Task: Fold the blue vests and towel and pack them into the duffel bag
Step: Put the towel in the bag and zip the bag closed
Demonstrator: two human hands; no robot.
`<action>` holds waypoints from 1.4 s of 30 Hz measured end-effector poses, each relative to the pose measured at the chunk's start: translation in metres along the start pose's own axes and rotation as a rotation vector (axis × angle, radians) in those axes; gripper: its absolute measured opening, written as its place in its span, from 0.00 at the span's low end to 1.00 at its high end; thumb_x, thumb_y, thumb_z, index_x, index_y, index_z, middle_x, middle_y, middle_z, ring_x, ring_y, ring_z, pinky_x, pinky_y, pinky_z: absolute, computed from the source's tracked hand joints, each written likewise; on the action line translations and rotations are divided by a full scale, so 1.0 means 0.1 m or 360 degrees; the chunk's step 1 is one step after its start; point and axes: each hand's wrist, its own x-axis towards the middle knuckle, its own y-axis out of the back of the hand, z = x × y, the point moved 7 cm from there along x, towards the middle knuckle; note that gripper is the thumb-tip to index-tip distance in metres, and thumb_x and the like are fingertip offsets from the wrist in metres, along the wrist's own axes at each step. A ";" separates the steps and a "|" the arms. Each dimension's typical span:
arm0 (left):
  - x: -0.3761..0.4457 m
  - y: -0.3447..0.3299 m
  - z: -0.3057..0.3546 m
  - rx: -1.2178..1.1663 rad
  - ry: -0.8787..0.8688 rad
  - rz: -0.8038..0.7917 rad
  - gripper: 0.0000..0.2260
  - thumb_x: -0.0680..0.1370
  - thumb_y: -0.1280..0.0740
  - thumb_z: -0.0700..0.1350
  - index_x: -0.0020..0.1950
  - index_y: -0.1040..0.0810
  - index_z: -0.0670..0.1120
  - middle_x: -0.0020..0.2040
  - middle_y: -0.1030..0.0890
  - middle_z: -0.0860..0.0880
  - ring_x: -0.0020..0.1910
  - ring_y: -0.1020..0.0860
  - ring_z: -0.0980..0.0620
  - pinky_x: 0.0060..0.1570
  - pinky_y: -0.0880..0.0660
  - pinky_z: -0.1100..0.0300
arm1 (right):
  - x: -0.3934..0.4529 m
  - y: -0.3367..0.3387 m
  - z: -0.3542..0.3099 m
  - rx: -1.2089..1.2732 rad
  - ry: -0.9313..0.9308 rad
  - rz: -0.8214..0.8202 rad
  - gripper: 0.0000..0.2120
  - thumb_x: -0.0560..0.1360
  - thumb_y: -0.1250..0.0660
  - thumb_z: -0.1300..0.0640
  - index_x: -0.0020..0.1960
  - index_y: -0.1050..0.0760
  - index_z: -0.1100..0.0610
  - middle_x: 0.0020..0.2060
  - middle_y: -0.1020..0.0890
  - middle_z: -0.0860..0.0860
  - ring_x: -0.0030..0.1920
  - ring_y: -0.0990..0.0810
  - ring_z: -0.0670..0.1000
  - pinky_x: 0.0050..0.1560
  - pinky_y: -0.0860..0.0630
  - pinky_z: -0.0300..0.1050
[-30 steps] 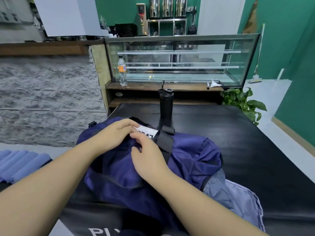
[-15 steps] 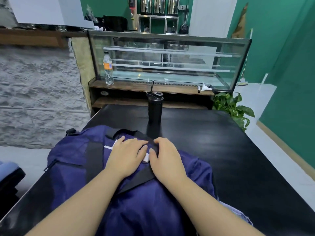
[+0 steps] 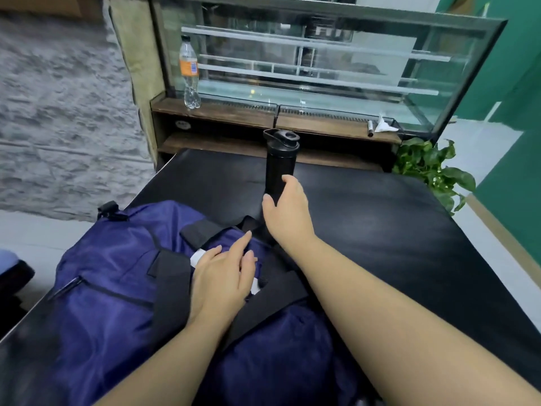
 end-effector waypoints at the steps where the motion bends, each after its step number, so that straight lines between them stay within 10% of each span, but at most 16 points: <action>1: -0.01 -0.01 -0.02 -0.0080 0.0030 -0.0008 0.24 0.77 0.50 0.54 0.65 0.23 0.46 0.33 0.17 0.56 0.44 0.22 0.53 0.61 0.37 0.64 | 0.14 0.00 0.01 -0.0044 0.0021 0.0009 0.27 0.79 0.38 0.55 0.74 0.42 0.60 0.73 0.36 0.54 0.73 0.39 0.53 0.69 0.40 0.46; 14: -0.06 -0.13 0.02 -0.0226 -0.0087 0.0031 0.20 0.74 0.39 0.54 0.61 0.22 0.47 0.44 0.16 0.61 0.51 0.23 0.65 0.60 0.35 0.61 | 1.60 -0.11 0.26 -0.1026 0.0231 -0.0206 0.55 0.70 0.29 0.39 0.78 0.63 0.56 0.77 0.62 0.51 0.77 0.62 0.57 0.74 0.52 0.61; 20: -0.08 -0.15 0.07 -0.0189 -0.0123 0.0043 0.18 0.74 0.39 0.53 0.63 0.28 0.51 0.45 0.17 0.60 0.50 0.23 0.65 0.61 0.35 0.64 | 1.70 -0.25 0.41 -0.1084 0.0180 -0.0295 0.60 0.67 0.29 0.34 0.77 0.65 0.60 0.77 0.54 0.53 0.77 0.56 0.54 0.74 0.54 0.62; 28: -0.09 -0.14 0.09 -0.0207 -0.0156 0.0034 0.18 0.74 0.39 0.52 0.64 0.29 0.52 0.46 0.17 0.61 0.50 0.23 0.66 0.63 0.39 0.67 | 1.76 -0.12 0.29 -0.1191 0.0157 0.0309 0.42 0.64 0.28 0.33 0.65 0.36 0.59 0.64 0.34 0.56 0.64 0.35 0.57 0.62 0.37 0.53; 42: -0.10 -0.12 0.09 -0.0170 -0.0085 0.0042 0.19 0.74 0.42 0.53 0.59 0.21 0.47 0.43 0.16 0.59 0.49 0.24 0.62 0.59 0.35 0.57 | 0.83 0.47 0.25 -0.0732 0.0165 0.0052 0.35 0.65 0.24 0.44 0.59 0.37 0.62 0.57 0.29 0.57 0.57 0.26 0.60 0.51 0.28 0.51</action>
